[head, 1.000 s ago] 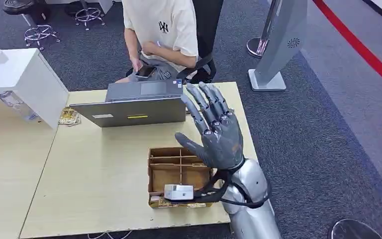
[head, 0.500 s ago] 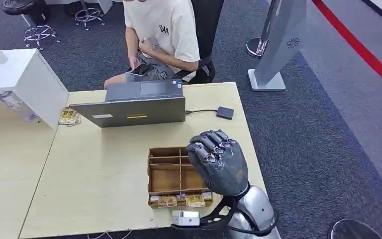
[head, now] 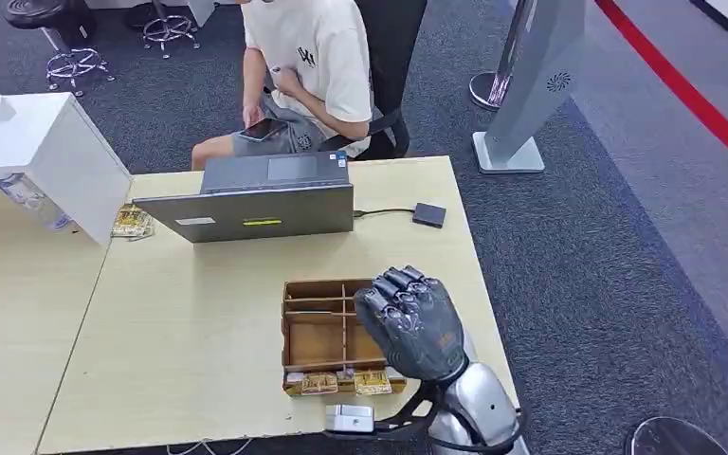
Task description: Pass the card to the sensor for recognition and then transmit it.
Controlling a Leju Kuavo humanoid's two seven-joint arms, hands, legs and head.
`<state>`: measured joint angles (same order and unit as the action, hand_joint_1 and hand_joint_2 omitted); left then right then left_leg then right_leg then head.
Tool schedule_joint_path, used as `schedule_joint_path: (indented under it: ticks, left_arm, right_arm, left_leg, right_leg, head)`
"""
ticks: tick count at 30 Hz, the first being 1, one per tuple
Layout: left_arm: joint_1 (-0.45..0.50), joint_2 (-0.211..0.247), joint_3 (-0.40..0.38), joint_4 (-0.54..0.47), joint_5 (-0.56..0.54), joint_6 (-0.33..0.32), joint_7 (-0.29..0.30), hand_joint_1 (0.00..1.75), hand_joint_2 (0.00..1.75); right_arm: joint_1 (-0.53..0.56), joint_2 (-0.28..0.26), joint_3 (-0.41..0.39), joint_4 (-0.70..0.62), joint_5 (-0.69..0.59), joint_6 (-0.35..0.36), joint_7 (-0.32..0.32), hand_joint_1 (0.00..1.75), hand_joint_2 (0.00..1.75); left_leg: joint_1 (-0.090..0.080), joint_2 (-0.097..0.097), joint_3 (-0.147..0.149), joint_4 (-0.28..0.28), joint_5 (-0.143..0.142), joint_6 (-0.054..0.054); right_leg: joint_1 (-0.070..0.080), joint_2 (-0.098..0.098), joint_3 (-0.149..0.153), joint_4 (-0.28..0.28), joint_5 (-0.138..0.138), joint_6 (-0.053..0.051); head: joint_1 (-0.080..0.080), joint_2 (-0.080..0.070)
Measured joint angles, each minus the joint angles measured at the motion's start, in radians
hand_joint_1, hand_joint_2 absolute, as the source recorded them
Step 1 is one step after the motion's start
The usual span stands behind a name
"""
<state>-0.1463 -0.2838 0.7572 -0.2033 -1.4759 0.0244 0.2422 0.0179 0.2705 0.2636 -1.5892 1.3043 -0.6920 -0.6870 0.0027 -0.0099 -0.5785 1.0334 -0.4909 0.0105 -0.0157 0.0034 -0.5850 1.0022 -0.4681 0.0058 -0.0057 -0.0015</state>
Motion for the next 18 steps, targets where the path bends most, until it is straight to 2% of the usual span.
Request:
schedule_joint_path:
  ticks: [1,2,3,5,10,11,13,16,18]
  left_arm:
    - [0.0,0.0,0.0,0.0,0.0,0.0,0.0,0.0,0.0]
    - [0.0,0.0,0.0,0.0,0.0,0.0,0.0,0.0,0.0]
    - [0.0,0.0,0.0,0.0,0.0,0.0,0.0,0.0,0.0]
    - [0.0,0.0,0.0,0.0,-0.001,-0.001,0.0,0.0,0.0]
    - [-0.001,0.0,0.0,0.0,-0.006,-0.003,0.002,0.0,0.0]
    - [-0.001,0.0,0.0,0.0,-0.006,-0.003,0.003,0.0,0.0]
    - [-0.002,0.0,0.0,0.0,-0.004,-0.003,0.005,0.0,0.0]
    - [-0.002,0.0,0.0,0.0,-0.005,-0.004,0.006,0.0,0.0]
    - [-0.003,0.002,0.0,0.0,-0.007,-0.005,0.006,0.0,0.0]
  right_arm:
    - [0.0,0.0,0.0,0.004,0.0,0.0,0.0,1.33,1.75]
    - [0.0,0.0,0.0,0.006,0.0,0.0,0.0,1.01,1.75]
    - [0.0,0.0,0.0,0.007,0.0,0.0,0.0,0.77,1.75]
    - [-0.001,0.0,0.0,0.012,0.007,0.0,0.011,0.79,1.75]
    - [-0.005,-0.011,0.028,0.046,0.047,0.0,0.11,0.86,1.75]
    - [-0.005,-0.011,0.033,0.055,0.06,0.0,0.113,0.87,1.75]
    - [-0.004,-0.013,0.037,0.074,0.079,0.0,0.124,0.8,1.75]
    - [0.003,-0.017,0.038,0.099,0.099,0.0,0.153,0.59,1.75]
    - [0.007,-0.018,0.038,0.115,0.108,0.0,0.168,0.65,1.75]
  left_leg:
    - [0.0,0.0,0.0,0.0,0.0,0.0]
    - [0.0,0.0,0.0,0.0,0.0,0.0]
    - [0.0,0.0,0.0,0.0,0.0,0.0]
    - [0.0,0.0,0.0,0.0,0.0,0.0]
    - [0.0,0.0,0.0,0.0,0.0,0.0]
    - [0.0,0.0,0.0,0.0,0.0,0.0]
    - [0.0,0.0,0.0,0.0,0.0,0.0]
    - [0.0,0.0,0.0,0.0,0.0,0.0]
    - [0.0,0.0,0.0,0.0,0.0,0.0]
  right_leg:
    - [0.0,0.0,0.0,0.0,0.0,0.0]
    - [0.0,0.0,0.0,0.0,0.0,0.0]
    - [0.0,0.0,0.0,0.0,0.0,0.0]
    - [0.0,0.0,0.0,0.0,0.0,0.0]
    - [0.0,0.0,0.0,0.0,0.0,0.0]
    - [0.0,0.0,0.0,0.0,0.0,0.0]
    - [0.0,0.0,0.0,0.0,0.0,0.0]
    - [0.0,0.0,0.0,0.0,0.0,0.0]
    - [0.0,0.0,0.0,0.0,0.0,0.0]
  head:
    - [0.0,0.0]
    - [0.0,0.0]
    - [0.0,0.0]
    - [0.0,0.0]
    - [0.0,0.0]
    - [0.0,0.0]
    - [0.0,0.0]
    - [0.0,0.0]
    - [0.0,0.0]
